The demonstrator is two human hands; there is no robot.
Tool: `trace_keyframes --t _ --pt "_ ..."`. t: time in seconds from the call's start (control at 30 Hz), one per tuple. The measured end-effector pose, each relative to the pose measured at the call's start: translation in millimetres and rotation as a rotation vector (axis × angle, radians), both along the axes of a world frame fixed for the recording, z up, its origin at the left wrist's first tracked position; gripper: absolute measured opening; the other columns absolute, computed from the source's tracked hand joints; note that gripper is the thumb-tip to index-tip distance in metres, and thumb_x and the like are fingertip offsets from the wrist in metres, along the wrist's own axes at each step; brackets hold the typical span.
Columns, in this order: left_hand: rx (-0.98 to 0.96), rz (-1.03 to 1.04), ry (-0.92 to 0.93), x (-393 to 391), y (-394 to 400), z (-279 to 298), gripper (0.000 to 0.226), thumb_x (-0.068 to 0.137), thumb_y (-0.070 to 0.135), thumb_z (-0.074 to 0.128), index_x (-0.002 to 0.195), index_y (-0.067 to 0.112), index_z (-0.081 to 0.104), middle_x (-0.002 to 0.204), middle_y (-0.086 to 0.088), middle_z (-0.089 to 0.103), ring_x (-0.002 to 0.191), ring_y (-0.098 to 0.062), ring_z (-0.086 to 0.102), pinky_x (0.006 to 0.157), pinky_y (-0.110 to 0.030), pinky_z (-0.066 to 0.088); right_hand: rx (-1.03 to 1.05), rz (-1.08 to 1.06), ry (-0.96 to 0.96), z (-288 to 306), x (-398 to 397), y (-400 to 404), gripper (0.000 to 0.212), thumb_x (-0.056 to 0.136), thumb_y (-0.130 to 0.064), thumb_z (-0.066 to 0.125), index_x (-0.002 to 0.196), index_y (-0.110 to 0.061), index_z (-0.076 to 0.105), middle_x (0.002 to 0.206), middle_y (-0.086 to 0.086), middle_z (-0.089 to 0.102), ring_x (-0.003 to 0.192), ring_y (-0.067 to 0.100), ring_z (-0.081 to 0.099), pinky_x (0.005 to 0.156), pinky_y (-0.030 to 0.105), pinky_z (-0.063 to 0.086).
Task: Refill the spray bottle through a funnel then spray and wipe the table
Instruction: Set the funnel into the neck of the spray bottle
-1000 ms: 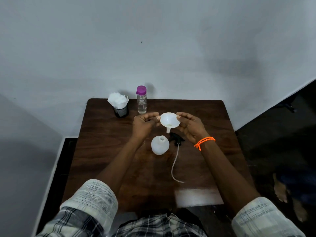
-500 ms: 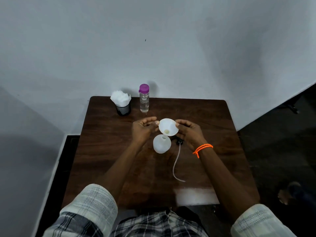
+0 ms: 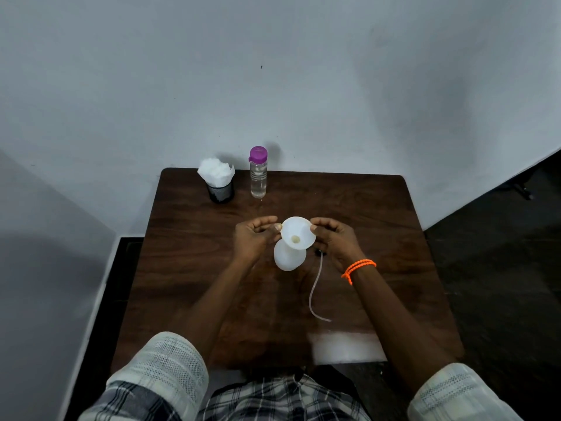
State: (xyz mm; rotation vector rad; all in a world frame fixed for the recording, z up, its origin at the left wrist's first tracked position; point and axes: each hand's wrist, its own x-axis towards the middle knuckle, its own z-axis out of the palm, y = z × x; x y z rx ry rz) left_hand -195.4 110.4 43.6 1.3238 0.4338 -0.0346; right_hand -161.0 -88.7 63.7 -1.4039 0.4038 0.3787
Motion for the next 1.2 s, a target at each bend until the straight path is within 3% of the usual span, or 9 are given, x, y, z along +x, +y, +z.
trace_keyframes --t 0.2,0.43,0.63,0.73,0.8,0.9,1.03,1.2 --pt "0.002 0.011 0.052 -2 1 -16 0.029 0.083 0.004 0.081 0.111 0.0 0.073 0.099 -0.016 0.077 0.095 -0.031 0.075 0.083 -0.044 0.062 -0.012 -0.005 0.017 -8 -1 0 0.013 0.089 0.001 0.071 0.101 -0.003 0.074 0.104 0.017 0.074 0.091 0.024 0.071 0.061 0.026 0.057" --pt "-0.02 0.045 0.09 0 0 -18 0.034 0.081 0.004 0.082 0.112 -0.001 0.072 0.098 -0.016 0.078 0.094 -0.03 0.075 0.081 -0.039 0.062 -0.034 0.015 0.032 -11 4 -4 0.014 0.088 -0.006 0.076 0.101 -0.006 0.076 0.106 0.016 0.076 0.092 0.023 0.073 0.071 0.034 0.06" --pt "-0.005 0.057 0.094 6 9 -18 0.04 0.08 0.003 0.082 0.117 -0.003 0.069 0.097 -0.013 0.078 0.092 -0.025 0.076 0.075 -0.03 0.062 -0.022 -0.003 0.067 -8 15 -8 0.012 0.091 -0.008 0.072 0.102 -0.005 0.075 0.098 0.013 0.077 0.086 0.023 0.075 0.063 0.031 0.059" --pt "0.029 0.075 0.111 12 16 -20 0.042 0.076 0.011 0.087 0.113 0.0 0.071 0.096 -0.011 0.079 0.094 -0.026 0.076 0.084 -0.039 0.062 -0.032 -0.001 0.077 -8 27 -7 0.009 0.09 -0.007 0.072 0.099 -0.005 0.074 0.092 0.013 0.077 0.08 0.023 0.075 0.063 0.033 0.061" --pt "0.077 0.095 0.127 19 22 -23 0.051 0.068 0.029 0.094 0.109 0.006 0.074 0.096 -0.008 0.079 0.095 -0.025 0.076 0.088 -0.043 0.06 -0.054 0.004 0.082 -10 39 -5 0.006 0.09 -0.004 0.072 0.095 -0.005 0.075 0.088 0.016 0.075 0.074 0.023 0.073 0.061 0.032 0.061" --pt "0.206 0.132 0.139 31 29 -22 0.058 0.06 0.05 0.093 0.104 0.015 0.077 0.096 0.002 0.079 0.093 -0.013 0.076 0.086 -0.037 0.061 -0.088 0.037 0.078 -15 60 1 0.007 0.09 -0.002 0.071 0.086 -0.006 0.076 0.086 0.02 0.07 0.072 0.027 0.066 0.065 0.033 0.057" --pt "0.314 0.164 0.156 56 37 -18 0.046 0.071 0.04 0.09 0.107 0.017 0.076 0.094 0.011 0.076 0.083 0.004 0.071 0.079 -0.017 0.058 -0.184 0.125 0.063 -22 96 16 0.008 0.091 -0.004 0.07 0.085 -0.007 0.073 0.077 0.016 0.064 0.062 0.021 0.058 0.053 0.026 0.047" --pt "0.434 0.115 0.134 97 44 -24 0.054 0.072 0.042 0.088 0.116 0.017 0.072 0.103 0.007 0.075 0.095 -0.003 0.071 0.085 -0.02 0.057 -0.393 0.276 -0.023 -37 140 39 0.007 0.086 -0.011 0.078 0.081 -0.015 0.075 0.069 0.007 0.067 0.06 0.018 0.06 0.054 0.027 0.049"
